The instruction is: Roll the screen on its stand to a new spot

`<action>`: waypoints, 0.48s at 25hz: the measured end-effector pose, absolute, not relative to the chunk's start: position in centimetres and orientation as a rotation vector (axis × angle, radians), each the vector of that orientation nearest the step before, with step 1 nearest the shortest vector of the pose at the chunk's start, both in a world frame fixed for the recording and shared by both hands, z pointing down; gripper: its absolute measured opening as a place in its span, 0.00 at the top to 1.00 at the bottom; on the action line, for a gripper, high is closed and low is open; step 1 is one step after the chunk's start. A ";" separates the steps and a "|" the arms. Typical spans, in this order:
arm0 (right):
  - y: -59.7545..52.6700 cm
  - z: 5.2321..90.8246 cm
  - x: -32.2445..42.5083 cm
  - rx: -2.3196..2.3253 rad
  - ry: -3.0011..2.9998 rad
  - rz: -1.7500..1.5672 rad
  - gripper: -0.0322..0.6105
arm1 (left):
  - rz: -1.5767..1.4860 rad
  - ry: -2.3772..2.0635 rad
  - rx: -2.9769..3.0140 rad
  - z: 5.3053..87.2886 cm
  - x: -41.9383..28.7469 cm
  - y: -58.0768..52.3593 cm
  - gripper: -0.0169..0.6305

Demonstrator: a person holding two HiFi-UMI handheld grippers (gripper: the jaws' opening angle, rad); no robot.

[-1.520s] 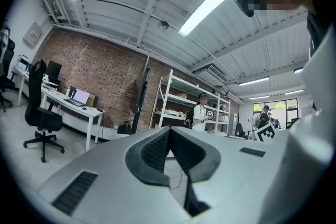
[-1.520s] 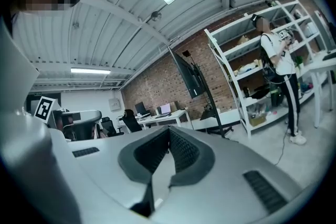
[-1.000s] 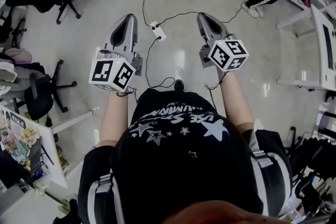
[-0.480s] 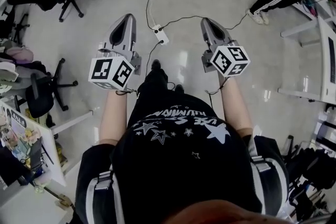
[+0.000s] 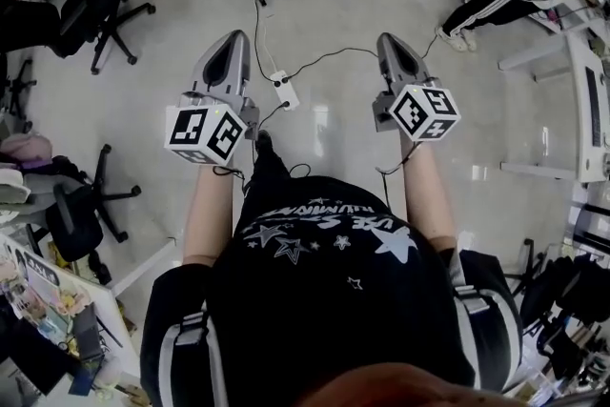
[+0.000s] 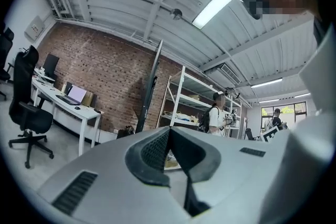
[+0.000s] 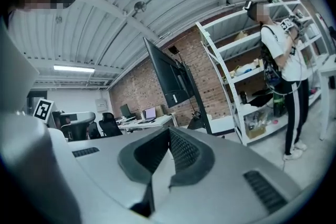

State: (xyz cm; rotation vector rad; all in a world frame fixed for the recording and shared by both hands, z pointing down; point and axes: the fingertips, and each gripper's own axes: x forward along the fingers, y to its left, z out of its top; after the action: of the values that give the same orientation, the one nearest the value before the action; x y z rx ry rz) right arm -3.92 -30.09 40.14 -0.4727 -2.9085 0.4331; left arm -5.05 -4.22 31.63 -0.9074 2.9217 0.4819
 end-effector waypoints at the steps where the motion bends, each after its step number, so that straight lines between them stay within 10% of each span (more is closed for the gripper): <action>1: -29.5 39.9 -5.3 -0.457 -2.915 0.439 0.94 | 0.489 2.920 -0.921 31.6 -6.3 -3.6 0.96; 12: -20.6 37.3 -18.3 -0.342 -2.984 0.411 0.94 | 0.485 2.872 -1.040 30.5 -18.2 3.9 0.96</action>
State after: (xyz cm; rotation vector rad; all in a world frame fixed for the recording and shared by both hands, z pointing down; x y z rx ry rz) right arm -18.25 -20.65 37.32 -0.3420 -2.9838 0.4107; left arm -18.18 3.95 30.52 -1.0404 2.8717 0.4851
